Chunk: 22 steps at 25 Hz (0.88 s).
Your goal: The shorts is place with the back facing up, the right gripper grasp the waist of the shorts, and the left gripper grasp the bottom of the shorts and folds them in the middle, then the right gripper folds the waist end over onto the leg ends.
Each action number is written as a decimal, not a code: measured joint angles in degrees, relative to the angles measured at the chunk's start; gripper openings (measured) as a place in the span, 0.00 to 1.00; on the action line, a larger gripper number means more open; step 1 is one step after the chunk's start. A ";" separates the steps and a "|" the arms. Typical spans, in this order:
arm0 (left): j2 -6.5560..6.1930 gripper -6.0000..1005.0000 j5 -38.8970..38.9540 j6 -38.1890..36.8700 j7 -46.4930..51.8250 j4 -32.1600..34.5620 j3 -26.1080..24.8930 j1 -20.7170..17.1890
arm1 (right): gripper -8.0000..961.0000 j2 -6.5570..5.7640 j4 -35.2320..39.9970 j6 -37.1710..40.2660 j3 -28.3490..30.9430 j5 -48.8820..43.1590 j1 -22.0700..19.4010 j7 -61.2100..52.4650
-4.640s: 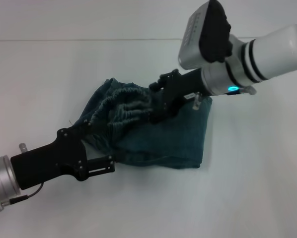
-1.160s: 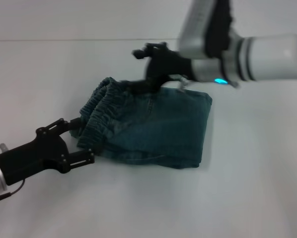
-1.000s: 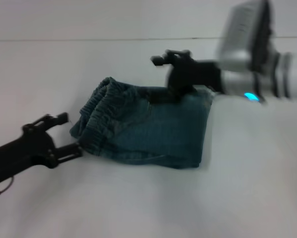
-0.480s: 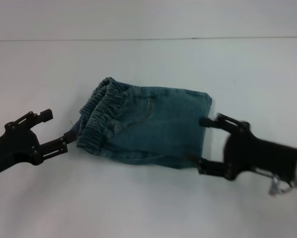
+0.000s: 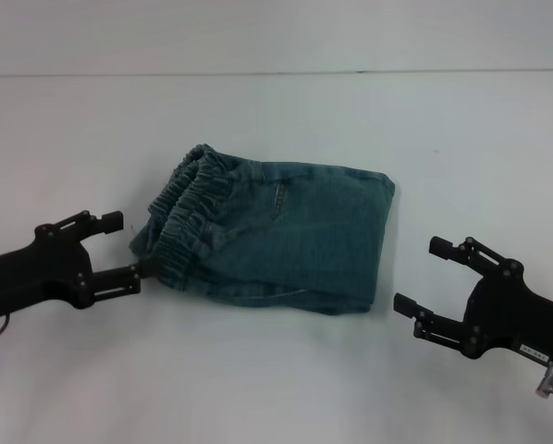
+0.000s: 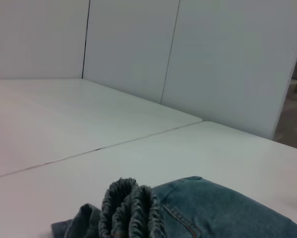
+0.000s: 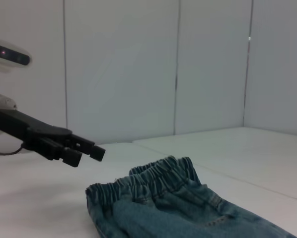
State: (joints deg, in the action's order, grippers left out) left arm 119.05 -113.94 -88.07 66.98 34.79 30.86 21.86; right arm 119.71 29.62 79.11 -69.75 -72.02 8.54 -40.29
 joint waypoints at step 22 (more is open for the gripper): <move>0.31 0.89 -3.45 -1.49 5.03 3.46 0.45 -1.31 | 0.93 -0.28 -1.10 -0.93 -0.14 -1.57 1.95 -0.45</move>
State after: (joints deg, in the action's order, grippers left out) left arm 119.36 -117.39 -89.57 72.01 38.24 31.31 20.55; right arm 119.42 28.52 78.17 -69.89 -73.59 10.49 -40.74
